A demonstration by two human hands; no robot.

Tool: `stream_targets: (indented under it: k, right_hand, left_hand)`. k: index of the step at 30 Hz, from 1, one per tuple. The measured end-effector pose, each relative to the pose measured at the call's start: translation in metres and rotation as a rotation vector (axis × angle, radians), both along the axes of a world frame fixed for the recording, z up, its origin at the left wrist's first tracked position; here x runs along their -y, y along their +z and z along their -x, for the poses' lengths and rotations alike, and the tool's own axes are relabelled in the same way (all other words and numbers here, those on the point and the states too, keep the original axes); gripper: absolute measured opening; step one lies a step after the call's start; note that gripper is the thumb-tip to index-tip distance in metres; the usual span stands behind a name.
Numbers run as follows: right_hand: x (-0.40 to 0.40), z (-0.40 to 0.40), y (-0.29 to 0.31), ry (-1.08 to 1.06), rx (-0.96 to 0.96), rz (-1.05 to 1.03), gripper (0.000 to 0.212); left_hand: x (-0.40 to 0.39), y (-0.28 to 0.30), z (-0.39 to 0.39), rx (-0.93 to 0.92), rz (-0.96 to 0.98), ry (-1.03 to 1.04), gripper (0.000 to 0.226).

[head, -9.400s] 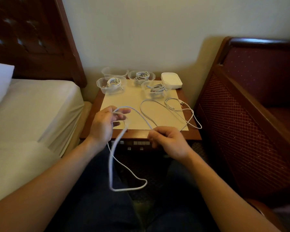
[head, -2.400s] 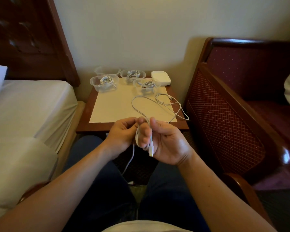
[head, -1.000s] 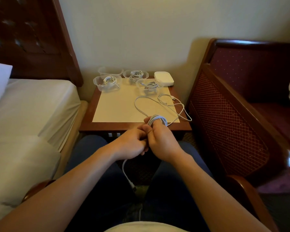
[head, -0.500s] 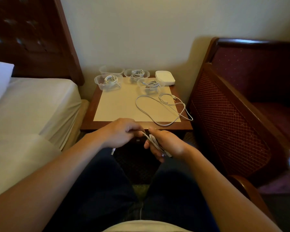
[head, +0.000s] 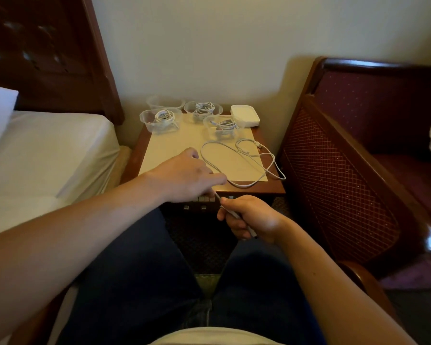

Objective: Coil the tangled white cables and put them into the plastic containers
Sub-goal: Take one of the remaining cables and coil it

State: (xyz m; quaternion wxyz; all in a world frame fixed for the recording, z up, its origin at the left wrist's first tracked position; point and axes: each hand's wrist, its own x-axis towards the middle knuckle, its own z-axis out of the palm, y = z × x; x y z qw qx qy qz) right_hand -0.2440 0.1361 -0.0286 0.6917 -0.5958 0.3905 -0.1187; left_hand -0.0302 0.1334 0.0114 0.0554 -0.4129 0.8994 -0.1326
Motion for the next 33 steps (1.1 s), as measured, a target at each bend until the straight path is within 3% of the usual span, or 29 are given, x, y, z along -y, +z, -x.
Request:
stream_targets:
  k: [3,6,10,12,15,21,30,33]
  right_hand:
    - [0.002,0.001,-0.001,-0.019,0.063,-0.078,0.042]
    - [0.002,-0.001,-0.001,-0.043,0.140,-0.148,0.041]
    - [0.004,-0.002,-0.004,-0.078,0.251,-0.213,0.044]
    - [0.008,0.003,-0.005,-0.068,0.437,-0.330,0.044]
    - [0.012,0.008,-0.005,-0.049,0.647,-0.463,0.044]
    - [0.015,0.005,-0.006,-0.026,0.854,-0.518,0.043]
    - [0.009,0.000,-0.005,-0.044,0.881,-0.497,0.046]
    - [0.006,-0.002,-0.009,-0.065,0.865,-0.512,0.048]
  left_hand:
    - [0.008,-0.011,-0.009,-0.056,0.105,-0.158,0.023]
    - [0.007,-0.017,-0.003,-0.049,0.226,-0.184,0.024]
    - [0.007,-0.020,0.010,-0.082,0.095,-0.031,0.030]
    - [0.004,-0.023,0.013,-0.361,-0.101,0.088,0.026]
    - [-0.008,-0.033,0.022,-1.056,-0.403,0.328,0.022]
    - [-0.027,-0.042,0.049,-1.634,-0.562,0.541,0.036]
    - [-0.048,-0.047,0.059,-1.670,-0.499,0.378,0.031]
    - [-0.054,-0.047,0.056,-1.631,-0.519,0.419,0.027]
